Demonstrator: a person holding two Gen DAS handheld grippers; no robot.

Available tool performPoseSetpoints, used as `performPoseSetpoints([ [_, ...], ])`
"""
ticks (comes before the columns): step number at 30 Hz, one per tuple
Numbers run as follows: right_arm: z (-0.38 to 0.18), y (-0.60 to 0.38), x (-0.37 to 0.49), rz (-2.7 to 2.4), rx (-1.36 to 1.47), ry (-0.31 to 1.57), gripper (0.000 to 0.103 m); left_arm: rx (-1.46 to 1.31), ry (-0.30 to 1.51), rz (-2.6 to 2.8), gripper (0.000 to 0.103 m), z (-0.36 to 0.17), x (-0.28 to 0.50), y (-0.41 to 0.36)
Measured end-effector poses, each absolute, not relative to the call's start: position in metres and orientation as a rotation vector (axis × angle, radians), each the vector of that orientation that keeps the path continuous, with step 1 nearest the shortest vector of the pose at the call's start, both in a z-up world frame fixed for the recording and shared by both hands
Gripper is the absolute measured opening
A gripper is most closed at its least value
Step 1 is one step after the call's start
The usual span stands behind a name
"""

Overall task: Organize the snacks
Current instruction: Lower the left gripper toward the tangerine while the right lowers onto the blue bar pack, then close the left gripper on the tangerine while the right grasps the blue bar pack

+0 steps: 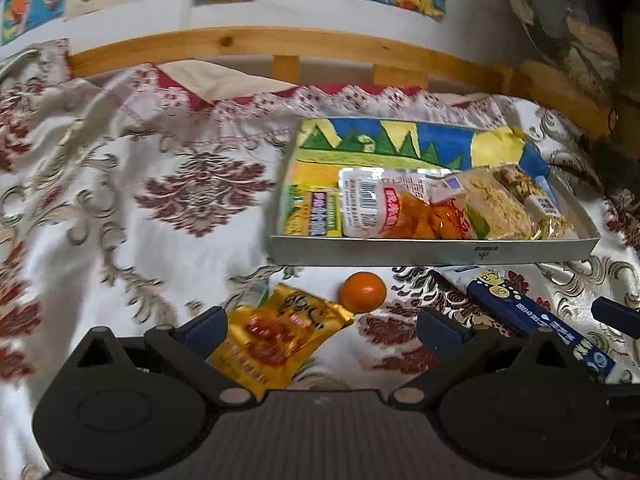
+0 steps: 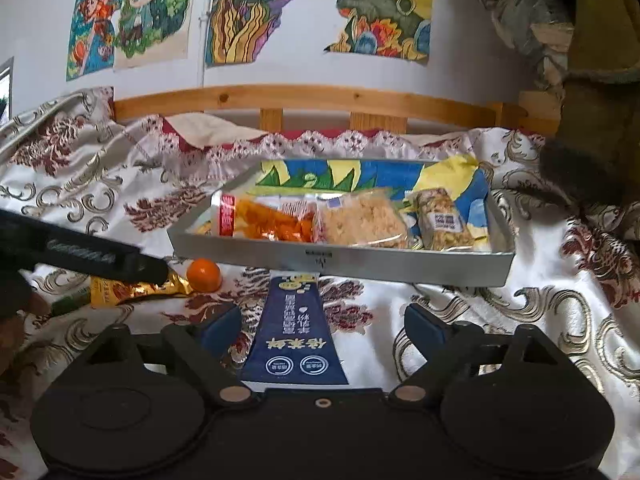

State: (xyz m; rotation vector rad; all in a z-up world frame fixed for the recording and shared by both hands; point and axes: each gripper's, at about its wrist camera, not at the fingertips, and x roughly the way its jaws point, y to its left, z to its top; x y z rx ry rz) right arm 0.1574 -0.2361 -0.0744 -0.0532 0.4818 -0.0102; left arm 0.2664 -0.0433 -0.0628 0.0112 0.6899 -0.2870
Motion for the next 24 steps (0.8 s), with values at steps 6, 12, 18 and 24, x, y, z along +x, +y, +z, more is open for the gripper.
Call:
performPoseSetpoints([
  [6,-0.083,-0.235,0.167,-0.004,-0.023,0.498,0.080,0.065,0.693,-0.320,0.102,-0.073,0.285,-0.059],
  [12,-0.086,-0.234,0.171,0.010,-0.007,0.504,0.067,0.063,0.707,-0.335,0.091,-0.079,0.296,-0.064],
  [18,-0.088,-0.235,0.172,0.018,0.007,0.507,0.052,0.067,0.716,-0.385,0.072,-0.080,0.299,-0.071],
  [24,-0.090,-0.232,0.172,0.027,-0.003,0.506,0.046,0.080,0.719,-0.412,0.055,-0.083,0.298,-0.076],
])
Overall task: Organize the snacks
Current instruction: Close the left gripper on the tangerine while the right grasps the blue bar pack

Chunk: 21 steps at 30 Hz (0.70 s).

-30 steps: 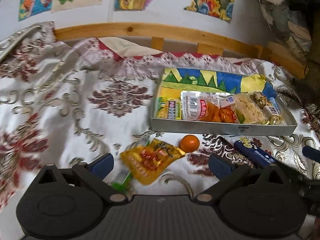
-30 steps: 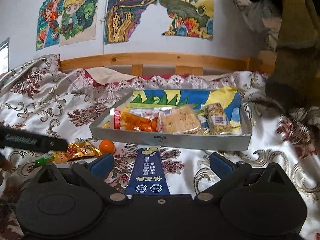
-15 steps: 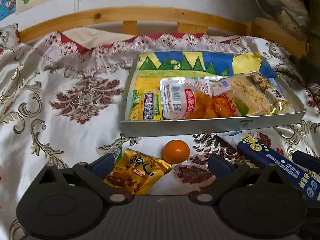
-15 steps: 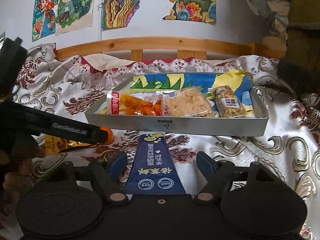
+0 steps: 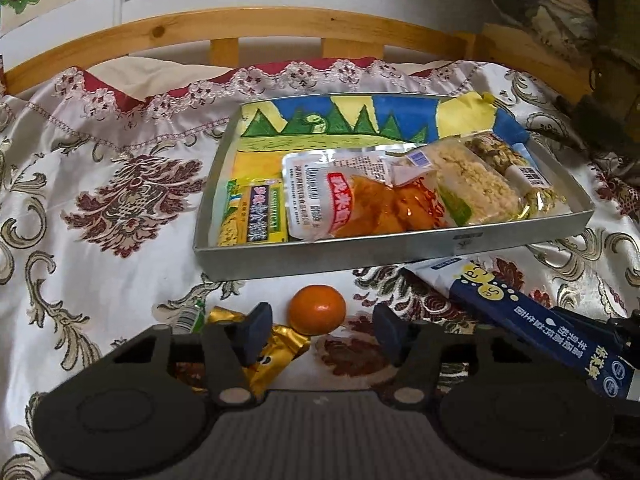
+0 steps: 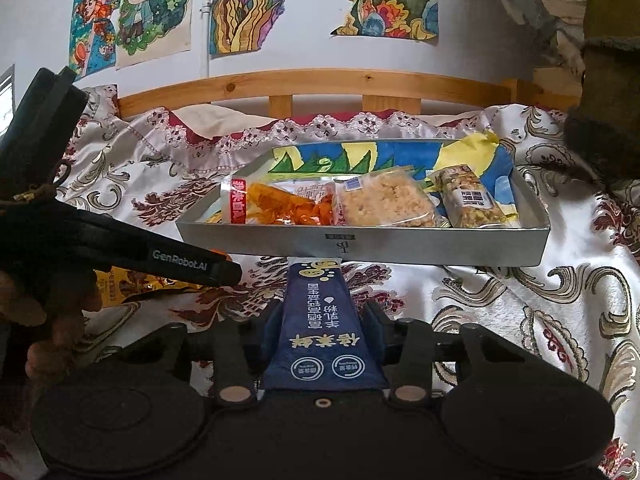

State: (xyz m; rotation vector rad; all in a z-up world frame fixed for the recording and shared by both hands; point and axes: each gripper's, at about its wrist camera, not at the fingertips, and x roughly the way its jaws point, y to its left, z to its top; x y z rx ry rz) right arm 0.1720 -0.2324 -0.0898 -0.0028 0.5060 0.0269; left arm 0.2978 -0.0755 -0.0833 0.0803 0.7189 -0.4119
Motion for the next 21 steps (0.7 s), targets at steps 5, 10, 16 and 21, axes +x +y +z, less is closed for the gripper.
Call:
performPoseSetpoints([
  [5,-0.091,-0.232,0.172,0.028,-0.004,0.506,0.045,0.080,0.733,-0.400,0.037,-0.088,0.300,-0.077],
  [10,-0.093,-0.231,0.173,0.029,-0.007,0.511,0.044,0.050,0.736,-0.393,0.035,-0.088,0.300,-0.074],
  [16,-0.093,-0.229,0.172,0.025,-0.022,0.499,0.043,0.037,0.749,-0.375,0.034,-0.082,0.292,-0.074],
  [21,-0.086,-0.222,0.167,0.012,-0.090,0.472,0.042,0.033,0.743,-0.363,0.034,-0.066,0.282,-0.073],
])
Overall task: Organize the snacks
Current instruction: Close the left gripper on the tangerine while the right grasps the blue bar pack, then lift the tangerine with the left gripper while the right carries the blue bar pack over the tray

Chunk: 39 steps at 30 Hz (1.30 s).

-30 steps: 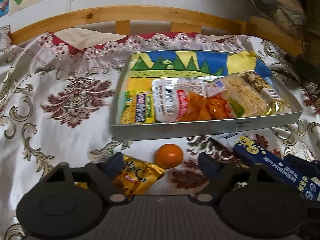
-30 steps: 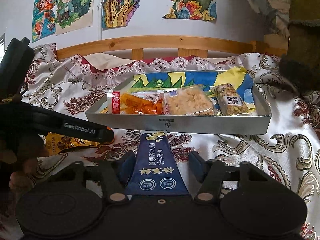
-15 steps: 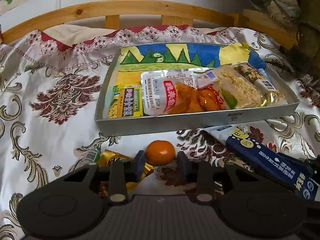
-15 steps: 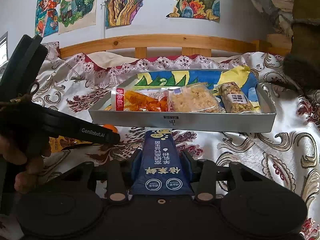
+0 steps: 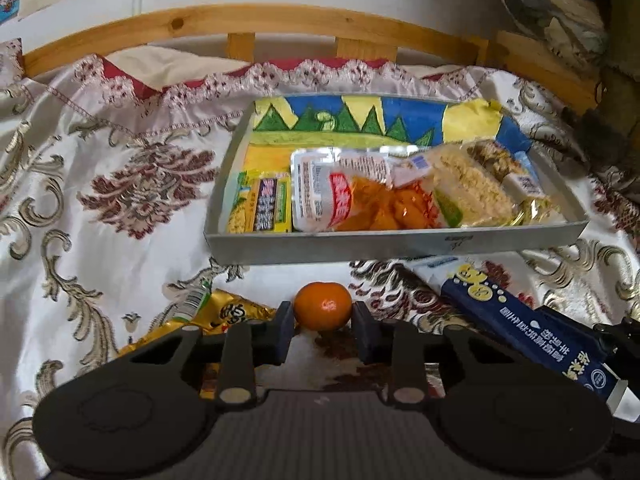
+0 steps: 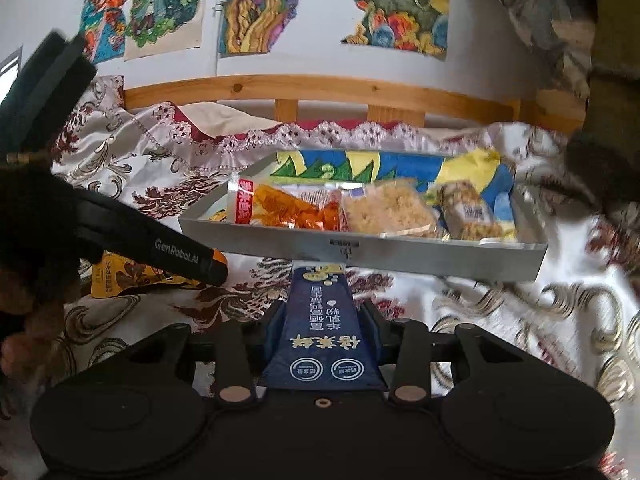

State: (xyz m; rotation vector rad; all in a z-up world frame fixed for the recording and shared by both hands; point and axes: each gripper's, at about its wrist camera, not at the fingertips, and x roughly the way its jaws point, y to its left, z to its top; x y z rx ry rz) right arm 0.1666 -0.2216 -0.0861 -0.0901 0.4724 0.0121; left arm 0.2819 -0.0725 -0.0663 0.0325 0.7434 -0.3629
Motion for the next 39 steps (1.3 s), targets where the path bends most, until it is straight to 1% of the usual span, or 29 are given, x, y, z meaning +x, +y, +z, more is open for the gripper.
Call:
performPoseSetpoints([
  [5,-0.070,-0.212,0.152,-0.010,-0.200,0.401,0.041,0.027,0.715,-0.361,0.034,-0.043,0.267,-0.073],
  [11,-0.056,-0.215,0.139,-0.025,-0.227,0.379,0.041,0.027,0.682,-0.359,0.034,-0.016,0.251,-0.078],
  [14,-0.055,-0.222,0.137,-0.030,-0.177,0.419,0.041,0.033,0.665,-0.362,0.034,-0.005,0.243,-0.083],
  [19,-0.065,-0.235,0.140,-0.034,-0.069,0.570,0.040,0.043,0.661,-0.372,0.034,0.003,0.231,-0.091],
  [21,-0.070,-0.239,0.141,-0.037,-0.034,0.623,0.039,0.046,0.661,-0.375,0.034,0.005,0.228,-0.094],
  [23,-0.072,-0.240,0.141,-0.041,-0.020,0.631,0.036,0.047,0.660,-0.378,0.034,0.006,0.225,-0.096],
  [25,-0.072,-0.237,0.139,-0.050,-0.054,0.614,0.034,0.048,0.656,-0.379,0.034,0.009,0.223,-0.098],
  [31,-0.063,-0.224,0.131,-0.082,-0.222,0.495,0.034,0.046,0.634,-0.377,0.034,0.018,0.224,-0.101],
  [35,-0.051,-0.232,0.136,-0.104,-0.225,0.421,0.034,0.026,0.632,-0.375,0.034,0.021,0.236,-0.104],
  [39,-0.037,-0.246,0.161,-0.113,-0.205,0.360,0.034,0.023,0.634,-0.373,0.034,0.019,0.259,-0.110],
])
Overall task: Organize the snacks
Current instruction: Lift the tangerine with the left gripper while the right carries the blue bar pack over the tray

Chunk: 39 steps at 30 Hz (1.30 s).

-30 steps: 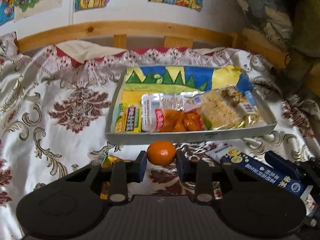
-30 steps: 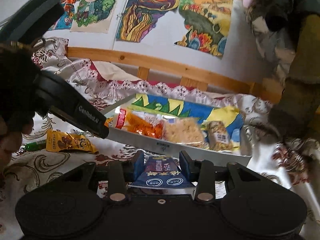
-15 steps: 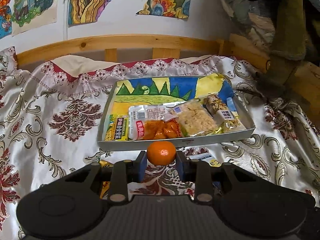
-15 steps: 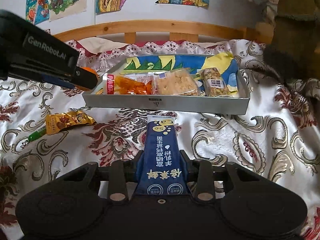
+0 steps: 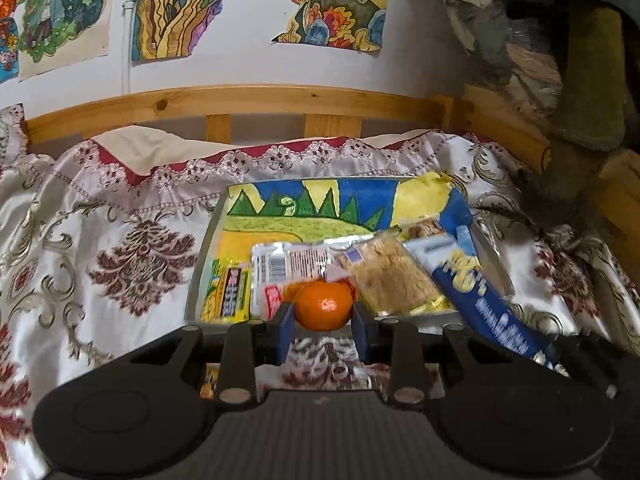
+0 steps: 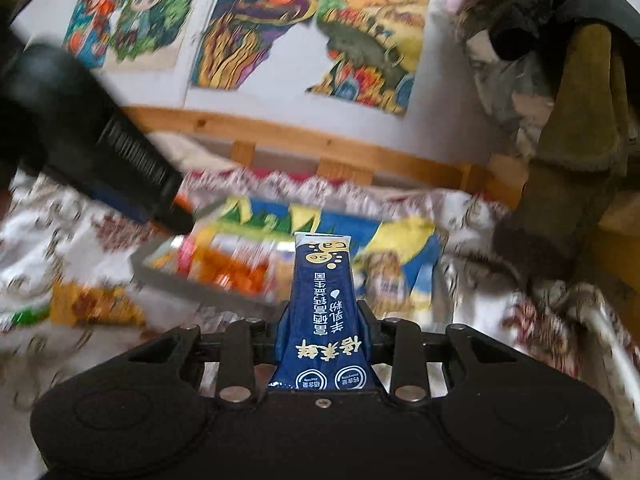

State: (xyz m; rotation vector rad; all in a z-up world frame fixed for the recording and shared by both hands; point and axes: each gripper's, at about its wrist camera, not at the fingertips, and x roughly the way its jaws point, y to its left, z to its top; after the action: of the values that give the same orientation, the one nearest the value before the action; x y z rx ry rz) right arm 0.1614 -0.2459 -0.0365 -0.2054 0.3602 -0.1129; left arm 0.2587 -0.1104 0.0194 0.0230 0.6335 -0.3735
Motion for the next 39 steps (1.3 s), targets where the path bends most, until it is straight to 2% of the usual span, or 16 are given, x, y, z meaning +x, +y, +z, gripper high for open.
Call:
performPoseSetpoints([
  [7,-0.022,-0.291,0.233,-0.148,-0.176,0.318,0.035,-0.015,0.632,-0.385,0.034,0.011,0.319,-0.135],
  [16,-0.035,-0.331,0.289,-0.138,-0.155,0.340,0.035,-0.007,0.655,-0.375,0.034,-0.013,0.375,-0.168],
  [30,-0.053,-0.319,0.335,-0.085,-0.187,0.481,0.039,-0.017,0.722,-0.326,0.034,-0.032,0.402,-0.178],
  [32,-0.053,-0.320,0.334,-0.078,-0.175,0.482,0.043,-0.007,0.729,-0.328,0.035,-0.033,0.403,-0.180],
  [35,-0.052,-0.323,0.332,-0.088,-0.156,0.480,0.064,-0.015,0.744,-0.321,0.036,-0.032,0.406,-0.180],
  [37,-0.050,-0.325,0.329,-0.092,-0.138,0.476,0.072,-0.042,0.754,-0.321,0.041,-0.030,0.406,-0.178],
  [39,-0.046,-0.328,0.325,-0.080,-0.111,0.463,0.076,-0.059,0.751,-0.313,0.050,-0.027,0.403,-0.175],
])
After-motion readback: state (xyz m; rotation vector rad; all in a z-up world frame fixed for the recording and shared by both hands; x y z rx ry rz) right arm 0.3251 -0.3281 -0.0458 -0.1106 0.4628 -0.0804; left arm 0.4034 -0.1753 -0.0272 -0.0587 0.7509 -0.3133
